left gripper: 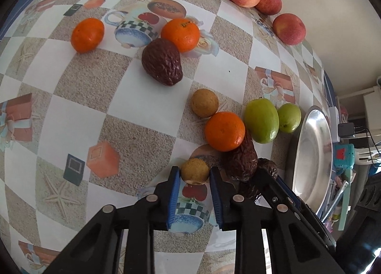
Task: Organize fruits
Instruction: 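Grasp a dark red date with the right gripper while the left gripper grasps a small brown jujube, then carry the date and jujube to the steel plate and release both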
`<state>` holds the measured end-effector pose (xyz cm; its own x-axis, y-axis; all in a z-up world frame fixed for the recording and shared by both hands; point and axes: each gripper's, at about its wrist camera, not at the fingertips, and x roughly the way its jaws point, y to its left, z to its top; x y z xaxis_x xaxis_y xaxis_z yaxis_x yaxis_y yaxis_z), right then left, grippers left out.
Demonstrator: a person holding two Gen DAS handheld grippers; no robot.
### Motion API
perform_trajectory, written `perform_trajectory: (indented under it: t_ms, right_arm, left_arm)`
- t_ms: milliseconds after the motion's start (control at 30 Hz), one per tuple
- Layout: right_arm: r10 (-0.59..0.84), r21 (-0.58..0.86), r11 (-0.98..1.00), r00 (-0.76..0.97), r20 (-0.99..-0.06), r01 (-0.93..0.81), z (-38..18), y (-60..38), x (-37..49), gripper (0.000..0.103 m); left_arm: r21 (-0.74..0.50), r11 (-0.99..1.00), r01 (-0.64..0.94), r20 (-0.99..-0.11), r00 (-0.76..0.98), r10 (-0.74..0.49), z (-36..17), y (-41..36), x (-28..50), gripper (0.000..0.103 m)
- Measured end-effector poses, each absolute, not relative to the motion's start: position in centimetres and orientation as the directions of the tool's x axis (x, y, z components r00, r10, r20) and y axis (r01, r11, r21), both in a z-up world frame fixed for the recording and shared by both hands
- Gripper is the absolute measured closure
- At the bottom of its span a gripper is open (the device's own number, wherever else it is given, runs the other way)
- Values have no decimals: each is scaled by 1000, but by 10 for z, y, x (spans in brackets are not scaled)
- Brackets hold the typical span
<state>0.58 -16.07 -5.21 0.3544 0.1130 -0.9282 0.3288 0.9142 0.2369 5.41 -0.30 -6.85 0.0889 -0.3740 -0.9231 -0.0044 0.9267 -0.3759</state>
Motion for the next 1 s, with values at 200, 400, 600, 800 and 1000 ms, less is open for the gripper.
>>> perform_trajectory:
  t_ms: [200, 400, 600, 800, 1000]
  right_arm:
    - [111, 236, 913, 354, -929, 332, -52, -161, 6, 67]
    - [91, 215, 919, 353, -931, 331, -49, -160, 5, 69]
    - [85, 233, 921, 423, -902, 312, -26, -158, 1, 69]
    - [72, 235, 926, 471, -879, 297, -8, -157, -1, 69]
    - [49, 249, 898, 479, -877, 364, -7, -180, -8, 69]
  left_arm:
    - [-302, 952, -57, -943, 163, -289, -62, 17, 62, 76]
    - [-294, 951, -95, -936, 232, -266, -50, 33, 67, 76]
    - [-307, 948, -83, -922, 273, -274, -37, 32, 67, 76]
    - [-342, 938, -46, -898, 311, -312, -24, 25, 68, 76]
    - [-346, 938, 32, -886, 319, -337, -15, 5, 63, 76]
